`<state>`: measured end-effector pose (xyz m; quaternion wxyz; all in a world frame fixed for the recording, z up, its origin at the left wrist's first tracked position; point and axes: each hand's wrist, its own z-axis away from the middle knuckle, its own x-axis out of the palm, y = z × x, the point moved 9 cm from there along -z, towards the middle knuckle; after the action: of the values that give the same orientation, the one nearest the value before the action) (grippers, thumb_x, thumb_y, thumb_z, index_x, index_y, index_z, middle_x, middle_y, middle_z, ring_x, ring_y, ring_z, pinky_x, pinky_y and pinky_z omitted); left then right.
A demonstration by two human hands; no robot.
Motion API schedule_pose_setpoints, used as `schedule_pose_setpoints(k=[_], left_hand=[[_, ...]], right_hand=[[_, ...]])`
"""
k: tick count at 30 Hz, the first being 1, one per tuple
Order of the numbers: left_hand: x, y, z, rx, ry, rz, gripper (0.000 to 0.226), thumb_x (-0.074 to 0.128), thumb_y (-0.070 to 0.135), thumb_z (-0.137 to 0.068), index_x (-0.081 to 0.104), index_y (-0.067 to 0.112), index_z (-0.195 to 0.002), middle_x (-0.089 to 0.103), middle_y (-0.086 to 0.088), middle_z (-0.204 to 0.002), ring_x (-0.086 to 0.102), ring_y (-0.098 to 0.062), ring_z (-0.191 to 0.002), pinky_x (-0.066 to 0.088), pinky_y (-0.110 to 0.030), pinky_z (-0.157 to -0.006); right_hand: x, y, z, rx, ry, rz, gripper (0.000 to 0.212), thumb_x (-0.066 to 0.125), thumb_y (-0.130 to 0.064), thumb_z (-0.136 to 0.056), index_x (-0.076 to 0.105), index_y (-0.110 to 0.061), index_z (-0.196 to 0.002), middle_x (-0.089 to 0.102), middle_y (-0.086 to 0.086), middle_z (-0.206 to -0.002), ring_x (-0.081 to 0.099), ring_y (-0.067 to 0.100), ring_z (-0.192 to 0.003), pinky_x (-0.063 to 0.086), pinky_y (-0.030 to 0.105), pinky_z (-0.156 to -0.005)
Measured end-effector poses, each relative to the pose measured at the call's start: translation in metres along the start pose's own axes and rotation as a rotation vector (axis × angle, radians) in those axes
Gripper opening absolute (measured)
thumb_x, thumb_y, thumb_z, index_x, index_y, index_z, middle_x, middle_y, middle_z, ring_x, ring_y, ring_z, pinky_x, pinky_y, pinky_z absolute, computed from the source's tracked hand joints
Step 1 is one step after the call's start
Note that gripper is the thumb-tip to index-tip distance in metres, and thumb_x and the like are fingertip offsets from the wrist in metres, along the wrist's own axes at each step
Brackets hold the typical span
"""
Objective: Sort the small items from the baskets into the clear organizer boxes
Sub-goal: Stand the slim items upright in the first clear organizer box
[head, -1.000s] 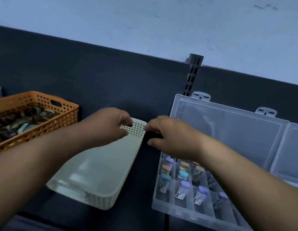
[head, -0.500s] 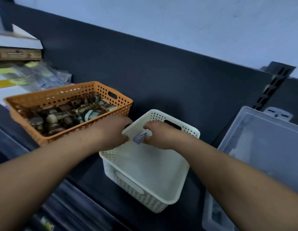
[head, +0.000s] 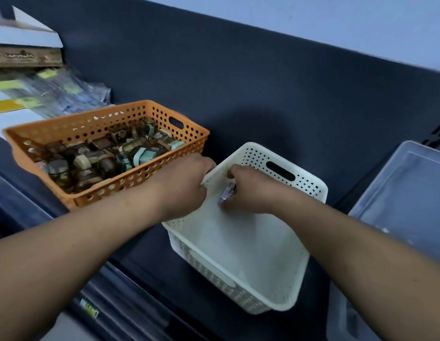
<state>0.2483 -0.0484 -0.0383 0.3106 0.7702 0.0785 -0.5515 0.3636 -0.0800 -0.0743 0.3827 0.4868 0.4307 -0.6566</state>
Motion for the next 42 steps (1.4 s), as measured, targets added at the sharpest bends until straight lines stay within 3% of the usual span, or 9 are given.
schedule_pose_setpoints(k=[6, 18, 21, 24, 28, 30, 33, 37, 42], left_hand=[[-0.005, 0.011, -0.003, 0.064, 0.055, 0.01, 0.03, 0.053, 0.009, -0.086, 0.058, 0.023, -0.112, 0.051, 0.005, -0.103, 0.049, -0.011, -0.096, 0.04, -0.026, -0.082], [-0.004, 0.005, 0.002, 0.006, 0.03, -0.138, 0.031, 0.051, 0.014, -0.087, 0.057, 0.026, -0.114, 0.054, 0.007, -0.11, 0.047, -0.009, -0.103, 0.034, -0.022, -0.079], [0.002, -0.001, 0.003, -0.059, -0.032, -0.144, 0.031, 0.054, 0.013, -0.084, 0.058, 0.028, -0.111, 0.055, 0.007, -0.111, 0.052, -0.013, -0.103, 0.045, -0.029, -0.083], [0.003, 0.004, 0.004, -0.113, -0.048, -0.219, 0.038, 0.058, 0.017, -0.085, 0.053, 0.027, -0.121, 0.05, 0.005, -0.118, 0.05, -0.016, -0.11, 0.047, -0.033, -0.089], [0.001, 0.048, 0.0, 0.042, 0.025, -0.29, 0.055, 0.059, 0.03, -0.088, 0.04, 0.024, -0.139, 0.047, 0.001, -0.13, 0.042, -0.019, -0.122, 0.039, -0.037, -0.103], [0.004, 0.075, 0.0, 0.108, 0.034, -0.206, 0.057, 0.057, 0.032, -0.09, 0.036, 0.025, -0.143, 0.045, 0.001, -0.135, 0.041, -0.018, -0.123, 0.036, -0.033, -0.103], [0.008, 0.112, -0.001, 0.164, 0.039, -0.069, 0.05, 0.055, 0.032, -0.092, 0.04, 0.026, -0.14, 0.045, 0.005, -0.136, 0.042, -0.014, -0.124, 0.033, -0.025, -0.098], [0.008, 0.16, -0.004, 0.226, 0.057, 0.114, 0.041, 0.054, 0.031, -0.093, 0.048, 0.027, -0.133, 0.052, 0.007, -0.127, 0.053, -0.011, -0.111, 0.041, -0.025, -0.091], [0.017, 0.22, -0.005, 0.282, 0.011, 0.281, 0.03, 0.057, 0.027, -0.092, 0.057, 0.026, -0.121, 0.059, 0.007, -0.113, 0.057, -0.01, -0.097, 0.048, -0.031, -0.089]], right_hand=[[-0.011, 0.001, 0.017, -0.079, 0.029, 0.032, 0.06, 0.071, -0.048, -0.077, 0.052, -0.023, -0.129, 0.049, -0.002, -0.121, 0.054, 0.019, -0.106, 0.047, 0.029, -0.087], [-0.043, 0.003, 0.06, -0.168, 0.086, -0.188, 0.049, 0.072, -0.044, -0.077, 0.055, -0.026, -0.119, 0.058, -0.015, -0.11, 0.061, 0.008, -0.092, 0.054, 0.03, -0.08], [-0.052, 0.02, 0.069, -0.122, 0.106, -0.358, 0.034, 0.073, -0.039, -0.078, 0.058, -0.024, -0.106, 0.064, -0.017, -0.097, 0.066, 0.008, -0.085, 0.055, 0.029, -0.075], [-0.06, 0.036, 0.079, -0.058, 0.142, -0.406, 0.045, 0.073, -0.043, -0.078, 0.055, -0.027, -0.115, 0.061, -0.017, -0.101, 0.062, 0.004, -0.089, 0.05, 0.022, -0.074], [-0.061, 0.055, 0.095, -0.013, 0.145, -0.486, 0.046, 0.071, -0.04, -0.08, 0.056, -0.024, -0.12, 0.065, -0.013, -0.103, 0.064, 0.007, -0.094, 0.052, 0.024, -0.08], [-0.061, 0.064, 0.106, 0.004, 0.127, -0.623, 0.042, 0.069, -0.037, -0.078, 0.06, -0.021, -0.116, 0.067, -0.006, -0.104, 0.066, 0.013, -0.098, 0.053, 0.033, -0.092], [-0.061, 0.081, 0.125, 0.083, 0.084, -1.054, 0.032, 0.054, -0.015, -0.09, 0.061, 0.001, -0.117, 0.065, 0.006, -0.096, 0.066, 0.02, -0.088, 0.048, 0.039, -0.099], [-0.066, 0.109, 0.156, 0.185, 0.066, -1.464, 0.039, 0.036, -0.014, -0.091, 0.063, 0.003, -0.114, 0.067, 0.015, -0.096, 0.067, 0.025, -0.081, 0.053, 0.037, -0.087], [-0.073, 0.147, 0.199, 0.258, 0.176, -1.419, 0.037, 0.031, -0.019, -0.098, 0.062, -0.001, -0.091, 0.069, 0.016, -0.081, 0.071, 0.023, -0.069, 0.057, 0.029, -0.062]])
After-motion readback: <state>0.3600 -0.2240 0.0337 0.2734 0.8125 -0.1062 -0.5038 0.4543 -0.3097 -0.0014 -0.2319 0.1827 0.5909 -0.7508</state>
